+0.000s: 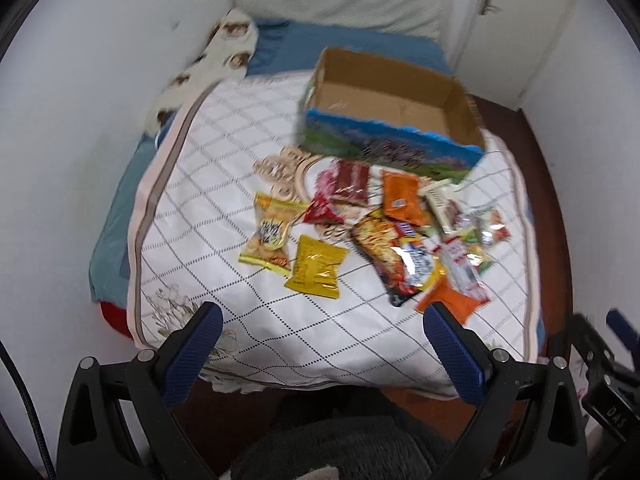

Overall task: Organize snacks
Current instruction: 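Grasp the yellow chip bag with the left tool while the right tool grasps the Sedaap noodle pack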

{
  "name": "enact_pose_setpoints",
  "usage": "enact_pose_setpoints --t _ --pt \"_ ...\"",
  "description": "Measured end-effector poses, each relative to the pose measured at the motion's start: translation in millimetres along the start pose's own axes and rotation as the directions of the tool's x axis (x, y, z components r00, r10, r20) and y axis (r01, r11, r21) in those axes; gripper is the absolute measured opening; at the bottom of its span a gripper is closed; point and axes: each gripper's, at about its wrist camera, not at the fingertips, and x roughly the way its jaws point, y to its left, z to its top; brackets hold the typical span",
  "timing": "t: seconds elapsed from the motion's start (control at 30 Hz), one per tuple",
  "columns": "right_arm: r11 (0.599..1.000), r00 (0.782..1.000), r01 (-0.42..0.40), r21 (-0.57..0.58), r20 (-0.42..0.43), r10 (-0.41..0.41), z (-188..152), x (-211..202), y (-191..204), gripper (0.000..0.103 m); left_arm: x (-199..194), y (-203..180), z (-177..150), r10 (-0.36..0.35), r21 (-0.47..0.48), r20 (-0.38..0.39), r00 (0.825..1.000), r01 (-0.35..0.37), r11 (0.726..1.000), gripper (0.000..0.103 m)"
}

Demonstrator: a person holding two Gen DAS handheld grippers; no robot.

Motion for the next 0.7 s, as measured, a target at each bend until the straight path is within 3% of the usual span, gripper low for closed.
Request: enact_pose_setpoints --t 0.1,0.2,0.3,0.37,0.5,0.7 --pt "1.0 0.998 -0.02 -0.019 -0.056 0.018 5 48 5 0.103 47 18 10 -0.023 -0.066 -0.11 0.994 0.016 0.998 0.103" --pt "0.998 0.993 -0.017 -0.057 -0.121 0.01 10 97 16 0.103 98 38 16 -0.102 -0.191 -0.217 0.971 0.06 0.98 0.103" --pt "0.993 0.983 -0.04 -0.115 -0.183 0.018 14 146 30 0.103 141 47 21 -0.089 -0.246 -0.251 0.964 0.026 0.969 0.102" --pt "0.987 0.972 -0.067 -0.145 -0.233 0.031 18 179 40 0.103 167 41 25 -0.042 -0.189 -0.266 0.963 -0.009 0.982 0.102" --pt "0.971 0.949 -0.118 -0.208 -0.313 0.049 29 233 62 0.103 216 21 30 -0.013 -0.035 -0.31 0.951 0.002 0.999 0.102" --pt "0.915 0.915 -0.184 -0.36 -0.403 0.025 37 297 104 0.103 275 -3 33 0.072 0.159 -0.364 0.929 -0.014 0.987 0.101"
